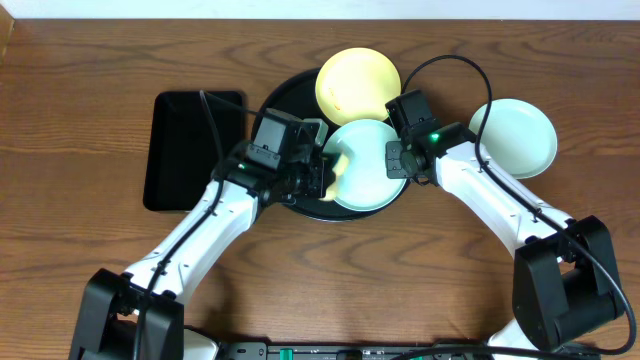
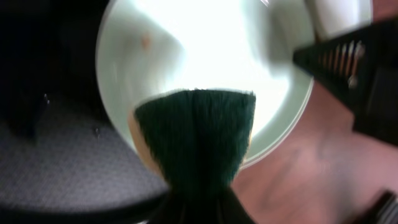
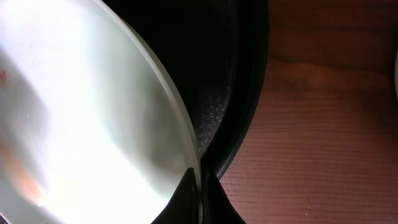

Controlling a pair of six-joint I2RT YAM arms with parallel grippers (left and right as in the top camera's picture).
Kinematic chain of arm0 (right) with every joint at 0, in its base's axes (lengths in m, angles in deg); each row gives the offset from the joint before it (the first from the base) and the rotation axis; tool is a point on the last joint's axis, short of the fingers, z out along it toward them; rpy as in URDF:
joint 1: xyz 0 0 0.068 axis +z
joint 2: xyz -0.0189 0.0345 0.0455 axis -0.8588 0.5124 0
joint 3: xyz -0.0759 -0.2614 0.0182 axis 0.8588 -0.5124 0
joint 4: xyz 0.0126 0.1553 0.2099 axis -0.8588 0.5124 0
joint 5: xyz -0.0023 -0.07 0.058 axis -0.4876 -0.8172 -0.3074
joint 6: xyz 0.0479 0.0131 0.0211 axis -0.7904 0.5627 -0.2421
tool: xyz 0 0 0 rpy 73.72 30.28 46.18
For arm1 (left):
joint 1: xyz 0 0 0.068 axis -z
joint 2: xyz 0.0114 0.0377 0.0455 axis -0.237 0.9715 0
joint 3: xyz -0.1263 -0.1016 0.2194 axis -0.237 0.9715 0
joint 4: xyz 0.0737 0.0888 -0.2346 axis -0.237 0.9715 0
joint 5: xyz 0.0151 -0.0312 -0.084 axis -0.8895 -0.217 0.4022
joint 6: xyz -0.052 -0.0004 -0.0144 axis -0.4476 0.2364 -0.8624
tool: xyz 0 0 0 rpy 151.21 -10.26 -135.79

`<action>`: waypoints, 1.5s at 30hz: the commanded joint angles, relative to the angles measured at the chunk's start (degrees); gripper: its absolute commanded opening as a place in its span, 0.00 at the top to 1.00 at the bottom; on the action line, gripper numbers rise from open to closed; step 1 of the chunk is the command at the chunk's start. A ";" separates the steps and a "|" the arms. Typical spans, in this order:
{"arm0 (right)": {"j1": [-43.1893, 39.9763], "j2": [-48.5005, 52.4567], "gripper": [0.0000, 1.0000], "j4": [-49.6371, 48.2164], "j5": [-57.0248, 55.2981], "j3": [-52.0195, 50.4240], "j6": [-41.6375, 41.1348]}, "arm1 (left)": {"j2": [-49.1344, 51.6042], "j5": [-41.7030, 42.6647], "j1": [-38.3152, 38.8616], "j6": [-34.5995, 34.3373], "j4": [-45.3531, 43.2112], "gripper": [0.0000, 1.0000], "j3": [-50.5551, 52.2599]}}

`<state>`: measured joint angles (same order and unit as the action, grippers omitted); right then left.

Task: Clean dirty plates on tray and stack at the side
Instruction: 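Continue scrubbing the held pale green plate with the left gripper sponge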

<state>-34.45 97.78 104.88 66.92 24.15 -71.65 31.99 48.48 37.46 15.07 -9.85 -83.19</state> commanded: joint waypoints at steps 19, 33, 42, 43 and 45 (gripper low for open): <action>1.33 0.61 0.99 -0.11 0.68 -0.26 0.98 | 15.78 9.53 0.44 -3.98 0.57 0.93 -3.28; 1.33 0.61 0.99 -0.09 0.68 -0.26 0.96 | 18.73 9.09 0.44 -4.35 -5.09 0.93 -3.28; 1.33 0.61 0.99 -0.09 0.68 -0.26 0.96 | 20.48 9.07 0.09 -4.44 -9.46 0.92 -3.28; 1.33 0.61 0.99 -0.09 0.68 -0.26 0.96 | 20.48 9.05 -0.11 -4.66 -10.05 0.92 -3.28; 1.33 0.61 0.99 -0.09 0.68 -0.26 0.96 | 20.48 9.07 -0.68 -4.85 -10.95 0.93 -3.28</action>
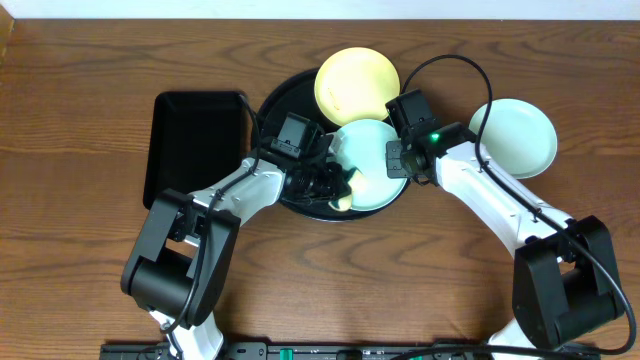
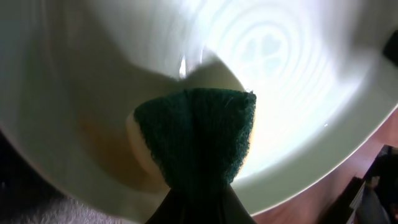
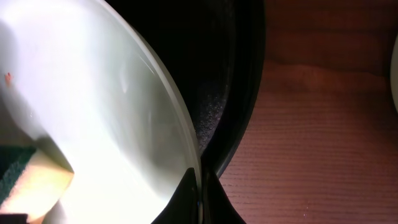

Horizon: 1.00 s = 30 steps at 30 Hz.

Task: Clean dirty plates on tray and stack at the side
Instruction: 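Continue scrubbing the held pale green plate with the left gripper sponge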

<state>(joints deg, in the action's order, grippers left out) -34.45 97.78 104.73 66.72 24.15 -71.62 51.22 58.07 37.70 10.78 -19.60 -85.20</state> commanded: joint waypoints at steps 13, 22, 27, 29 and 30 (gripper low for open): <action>1.33 0.61 0.99 0.07 0.87 -0.26 0.94 | 1.62 -0.55 -1.60 -1.40 -3.69 0.92 -1.27; 1.33 0.61 0.99 0.07 0.87 -0.26 0.94 | 4.24 -0.52 -1.66 -1.88 -6.82 0.92 -1.27; 1.36 0.61 0.99 0.07 0.87 -0.26 0.94 | 4.24 -0.52 -2.86 -2.25 -7.93 0.92 -1.38; 1.36 0.61 0.99 0.07 0.87 -0.26 0.94 | 4.24 -0.52 -3.54 -2.69 -8.41 0.92 -1.38; 1.33 0.61 0.99 0.07 0.87 -0.26 0.94 | 4.24 -0.52 -3.89 -2.97 -8.63 0.92 -1.38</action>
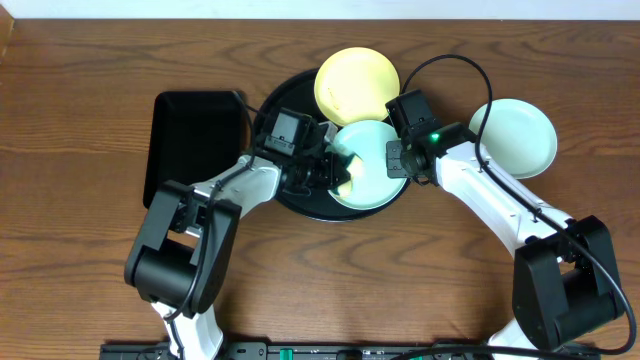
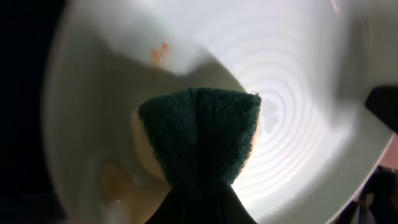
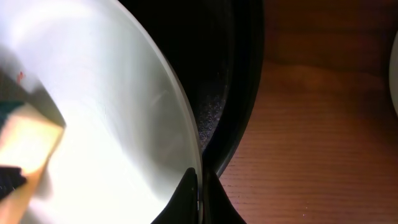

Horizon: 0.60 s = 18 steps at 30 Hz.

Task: Clean dirty plates on tray and stack at the side
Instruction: 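Continue scrubbing the held pale green plate with the left gripper sponge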

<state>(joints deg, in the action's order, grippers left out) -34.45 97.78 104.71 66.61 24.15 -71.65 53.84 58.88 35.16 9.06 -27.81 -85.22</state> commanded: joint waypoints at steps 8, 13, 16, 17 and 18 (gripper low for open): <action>1.38 0.61 0.99 0.09 0.98 -0.26 0.94 | 1.62 -1.33 -2.32 -1.40 -2.40 0.92 -1.36; 1.40 0.61 0.99 0.09 0.98 -0.26 0.94 | 1.62 -1.33 -2.32 -1.38 -3.41 0.92 -1.36; 1.40 0.61 0.99 0.07 0.98 -0.26 0.94 | 1.62 -1.33 -2.29 -1.40 -4.15 0.92 -1.36; 1.42 0.61 0.99 0.09 0.98 -0.26 0.94 | 1.62 -1.33 -2.29 -1.40 -4.26 0.92 -1.36; 1.46 0.61 0.99 0.07 0.96 -0.26 0.96 | 1.64 -1.33 -2.29 -1.40 -4.28 0.92 -1.36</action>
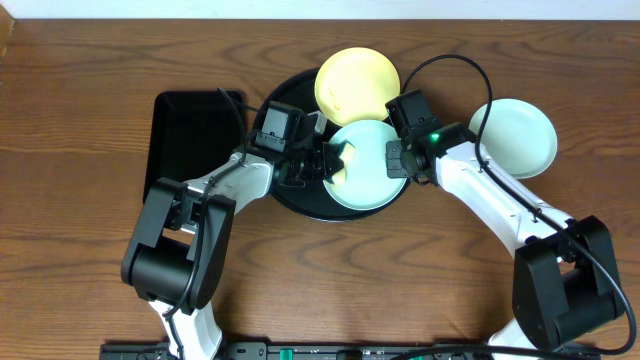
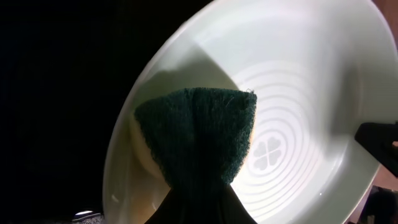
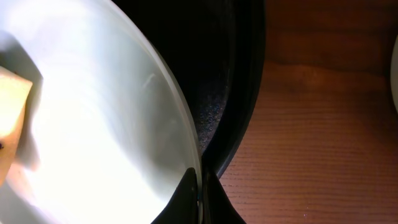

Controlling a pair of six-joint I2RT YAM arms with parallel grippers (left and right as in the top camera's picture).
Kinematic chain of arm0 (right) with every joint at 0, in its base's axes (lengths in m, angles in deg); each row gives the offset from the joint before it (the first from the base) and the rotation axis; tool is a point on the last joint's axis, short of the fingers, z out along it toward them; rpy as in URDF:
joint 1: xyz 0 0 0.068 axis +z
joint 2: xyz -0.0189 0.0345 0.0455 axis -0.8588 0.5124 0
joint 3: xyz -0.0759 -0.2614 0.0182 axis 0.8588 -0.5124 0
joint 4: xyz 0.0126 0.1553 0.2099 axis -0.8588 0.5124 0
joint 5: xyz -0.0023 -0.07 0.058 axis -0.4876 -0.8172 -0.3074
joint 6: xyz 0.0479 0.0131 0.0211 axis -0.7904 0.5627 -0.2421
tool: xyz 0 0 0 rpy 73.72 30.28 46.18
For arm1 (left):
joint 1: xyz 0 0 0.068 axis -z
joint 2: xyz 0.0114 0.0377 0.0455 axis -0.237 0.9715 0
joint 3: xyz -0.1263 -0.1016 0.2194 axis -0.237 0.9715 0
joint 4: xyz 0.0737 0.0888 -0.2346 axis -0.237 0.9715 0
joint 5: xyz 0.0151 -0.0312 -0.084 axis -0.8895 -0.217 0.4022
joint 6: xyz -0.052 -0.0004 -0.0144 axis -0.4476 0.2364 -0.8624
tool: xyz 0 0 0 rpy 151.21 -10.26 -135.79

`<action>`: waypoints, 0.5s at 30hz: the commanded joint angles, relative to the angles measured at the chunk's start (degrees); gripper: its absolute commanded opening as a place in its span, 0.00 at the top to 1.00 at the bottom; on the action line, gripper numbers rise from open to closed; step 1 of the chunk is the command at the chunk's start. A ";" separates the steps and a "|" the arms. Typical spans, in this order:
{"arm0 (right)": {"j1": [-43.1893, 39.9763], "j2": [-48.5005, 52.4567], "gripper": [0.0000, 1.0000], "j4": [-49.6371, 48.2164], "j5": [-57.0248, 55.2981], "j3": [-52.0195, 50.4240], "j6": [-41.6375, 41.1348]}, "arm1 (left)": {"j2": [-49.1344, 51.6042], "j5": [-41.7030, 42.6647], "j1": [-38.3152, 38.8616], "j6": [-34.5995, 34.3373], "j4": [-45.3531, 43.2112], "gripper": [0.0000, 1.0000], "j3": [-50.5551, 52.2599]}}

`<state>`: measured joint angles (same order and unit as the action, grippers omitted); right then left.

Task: Clean dirty plates on tray and stack at the side
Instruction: 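Continue scrubbing the held pale green plate with the left gripper sponge, then withdraw the left gripper with the sponge to the black rectangular tray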

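Note:
A pale green plate [image 1: 365, 175] lies on the round black tray [image 1: 290, 200], and a yellow plate [image 1: 357, 80] rests on the tray's far rim. My left gripper [image 1: 318, 165] is shut on a green-and-yellow sponge [image 2: 194, 134] pressed against the green plate's [image 2: 298, 149] left inner side. My right gripper [image 3: 200, 186] is shut on that plate's [image 3: 93, 124] right rim, at the tray's [image 3: 236, 93] right edge. A second pale green plate [image 1: 515, 137] sits on the table at the right.
A black rectangular tray [image 1: 190, 145] lies on the wooden table [image 1: 80, 240] to the left of the round tray. The right arm's cable [image 1: 450, 62] loops over the far side.
The sponge in my left gripper has shifted from the plate's lower left to its upper left edge. The small reddish spot near the sponge no longer shows. The right gripper has not moved.
Throughout, my right gripper held the green plate's right rim. The left gripper's sponge sat on the plate's left side, then at its near-left bottom over a brownish smear, then mid-left below a red spot, and now at the left rim.

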<state>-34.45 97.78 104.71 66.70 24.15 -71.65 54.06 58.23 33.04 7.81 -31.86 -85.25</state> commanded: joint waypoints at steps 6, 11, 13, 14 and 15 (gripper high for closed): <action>1.49 0.61 0.99 0.07 0.90 -0.26 0.94 | 1.44 -0.68 -0.20 -0.15 -1.51 0.92 -1.33; 1.51 0.61 0.99 0.04 0.90 -0.26 0.96 | 1.44 -0.68 -0.20 -1.55 -4.96 0.92 -1.33; 1.51 0.61 0.99 0.04 0.87 -0.26 0.96 | 1.44 -0.68 -0.28 -1.64 -7.08 0.92 -1.44; 1.49 0.61 0.99 0.04 0.87 -0.26 0.96 | 1.42 -0.66 -0.35 -1.64 -7.52 0.92 -1.77; 1.49 0.61 0.99 0.04 0.87 -0.26 0.96 | 1.42 -0.61 -0.48 -1.64 -7.41 0.92 -2.45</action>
<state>-34.45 97.80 104.68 66.88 24.15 -71.62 54.50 58.23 33.02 6.61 -38.87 -85.38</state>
